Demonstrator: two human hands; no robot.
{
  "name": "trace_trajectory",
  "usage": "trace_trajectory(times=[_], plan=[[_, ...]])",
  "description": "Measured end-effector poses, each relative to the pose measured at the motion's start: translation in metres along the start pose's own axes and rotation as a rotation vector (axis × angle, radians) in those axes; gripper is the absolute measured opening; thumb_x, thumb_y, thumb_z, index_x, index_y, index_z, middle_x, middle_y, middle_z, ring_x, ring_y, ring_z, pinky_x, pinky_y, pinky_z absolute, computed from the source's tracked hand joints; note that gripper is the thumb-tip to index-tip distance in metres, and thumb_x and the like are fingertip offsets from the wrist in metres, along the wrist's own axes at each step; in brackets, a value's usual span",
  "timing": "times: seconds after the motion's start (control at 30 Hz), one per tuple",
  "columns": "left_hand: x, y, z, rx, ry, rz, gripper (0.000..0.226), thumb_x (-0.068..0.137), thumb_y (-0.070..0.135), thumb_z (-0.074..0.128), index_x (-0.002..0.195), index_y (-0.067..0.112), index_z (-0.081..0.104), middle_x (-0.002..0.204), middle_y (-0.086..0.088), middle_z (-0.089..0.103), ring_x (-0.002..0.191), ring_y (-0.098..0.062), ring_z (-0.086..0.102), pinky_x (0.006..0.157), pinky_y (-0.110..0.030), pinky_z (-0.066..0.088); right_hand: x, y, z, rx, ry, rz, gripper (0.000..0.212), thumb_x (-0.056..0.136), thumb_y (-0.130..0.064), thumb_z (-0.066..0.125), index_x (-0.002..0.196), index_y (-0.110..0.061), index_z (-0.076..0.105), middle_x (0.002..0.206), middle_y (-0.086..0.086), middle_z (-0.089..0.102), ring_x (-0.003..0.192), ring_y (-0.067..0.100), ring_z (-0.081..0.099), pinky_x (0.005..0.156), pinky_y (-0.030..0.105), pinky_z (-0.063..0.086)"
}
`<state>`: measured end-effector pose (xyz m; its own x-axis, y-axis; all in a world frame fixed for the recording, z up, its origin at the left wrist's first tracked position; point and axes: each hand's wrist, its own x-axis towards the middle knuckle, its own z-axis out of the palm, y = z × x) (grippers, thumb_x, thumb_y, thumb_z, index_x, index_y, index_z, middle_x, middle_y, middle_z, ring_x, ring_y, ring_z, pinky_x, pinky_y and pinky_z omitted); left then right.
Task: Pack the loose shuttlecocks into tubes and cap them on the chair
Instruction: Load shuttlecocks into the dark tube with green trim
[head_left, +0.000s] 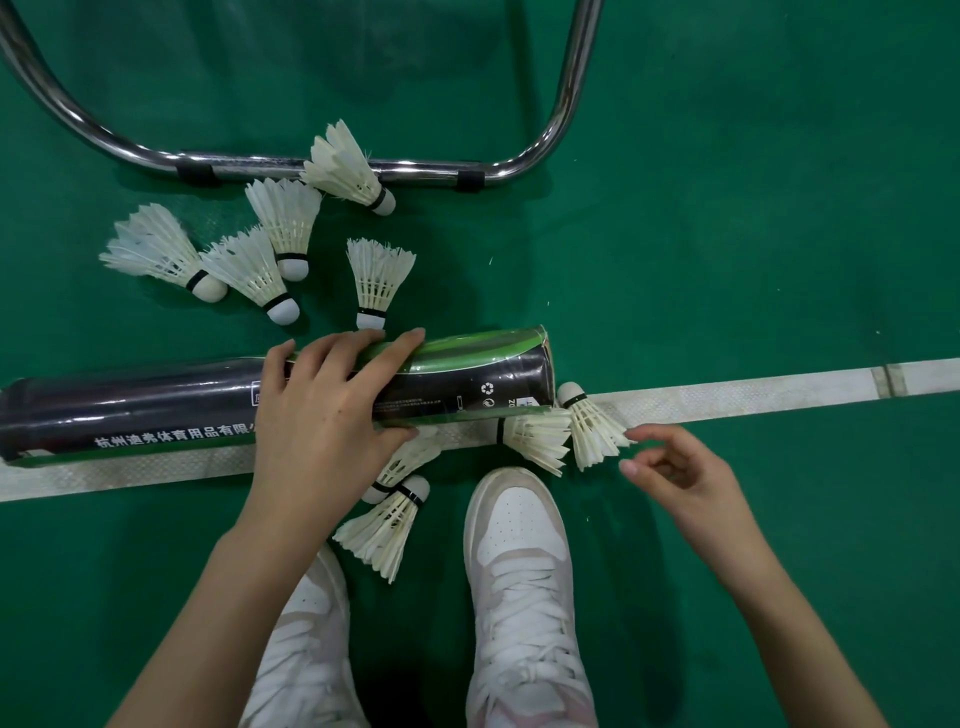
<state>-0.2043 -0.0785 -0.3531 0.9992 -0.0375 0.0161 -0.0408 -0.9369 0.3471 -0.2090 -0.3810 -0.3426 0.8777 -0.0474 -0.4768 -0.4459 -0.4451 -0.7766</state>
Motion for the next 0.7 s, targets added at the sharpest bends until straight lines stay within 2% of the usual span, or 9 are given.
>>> trace_trajectory(times=[0.13,0.23,0.33,0.5,0.57,0.63,0.7], plan=[[0.001,0.000,-0.001,-0.010,0.008,-0.001,0.086,0.055,0.033,0.087,0.132,0.026,0.050,0.122,-0.008,0.061,0.110,-0.034,0.055,0.096,-0.054,0.036,0.002,0.005,0.009,0.040,-0.035,0.061,0.031,0.079,-0.001,0.067,0.099,-0.025,0.062,0.080,0.003,0.065,0.073,0.005,0.061,0.073,0.009,0.046],[0.001,0.000,0.000,-0.006,0.005,0.001,0.086,0.055,0.033,0.087,0.132,0.026,0.050,0.122,-0.008,0.061,0.111,-0.034,0.055,0.096,-0.054,0.036,0.007,0.007,0.014,0.039,-0.032,0.054,0.034,0.079,-0.003,0.068,0.101,-0.027,0.063,0.084,0.000,0.061,0.073,0.003,0.058,0.075,0.008,0.045],[0.000,0.000,0.001,-0.001,0.002,0.006,0.086,0.056,0.034,0.087,0.133,0.026,0.050,0.122,-0.008,0.061,0.110,-0.034,0.056,0.096,-0.053,0.035,0.011,0.006,0.018,0.034,-0.020,0.037,0.034,0.079,-0.005,0.069,0.100,-0.031,0.064,0.098,-0.004,0.064,0.076,0.003,0.056,0.075,0.008,0.044],[0.000,0.000,0.000,-0.001,-0.001,0.004,0.085,0.056,0.034,0.087,0.133,0.027,0.050,0.123,-0.007,0.061,0.111,-0.033,0.055,0.095,-0.052,0.036,0.016,-0.007,0.021,0.068,0.054,-0.043,0.033,0.078,-0.004,0.069,0.098,-0.029,0.063,0.102,-0.012,0.064,0.078,-0.006,0.055,0.075,0.006,0.043],[0.001,-0.001,0.000,-0.003,0.001,0.004,0.086,0.056,0.034,0.087,0.133,0.027,0.050,0.123,-0.007,0.061,0.111,-0.033,0.055,0.095,-0.052,0.036,0.019,-0.017,0.021,0.089,0.075,-0.076,0.028,0.078,-0.005,0.070,0.098,-0.023,0.062,0.104,-0.012,0.064,0.082,-0.008,0.056,0.076,0.006,0.042],[0.002,-0.001,0.001,-0.005,0.002,0.004,0.087,0.055,0.035,0.087,0.133,0.027,0.050,0.123,-0.007,0.061,0.111,-0.033,0.055,0.095,-0.052,0.036,0.022,-0.028,0.020,0.112,0.067,-0.110,0.025,0.077,-0.007,0.070,0.097,-0.020,0.061,0.106,-0.010,0.064,0.091,0.001,0.058,0.081,0.012,0.044],[0.003,-0.001,0.001,-0.002,0.001,-0.003,0.087,0.055,0.035,0.087,0.133,0.027,0.050,0.122,-0.007,0.061,0.111,-0.033,0.055,0.096,-0.053,0.036,0.022,-0.042,0.021,0.121,0.047,-0.148,0.026,0.076,-0.009,0.072,0.096,-0.019,0.060,0.104,-0.009,0.063,0.092,0.010,0.058,0.082,0.018,0.046]])
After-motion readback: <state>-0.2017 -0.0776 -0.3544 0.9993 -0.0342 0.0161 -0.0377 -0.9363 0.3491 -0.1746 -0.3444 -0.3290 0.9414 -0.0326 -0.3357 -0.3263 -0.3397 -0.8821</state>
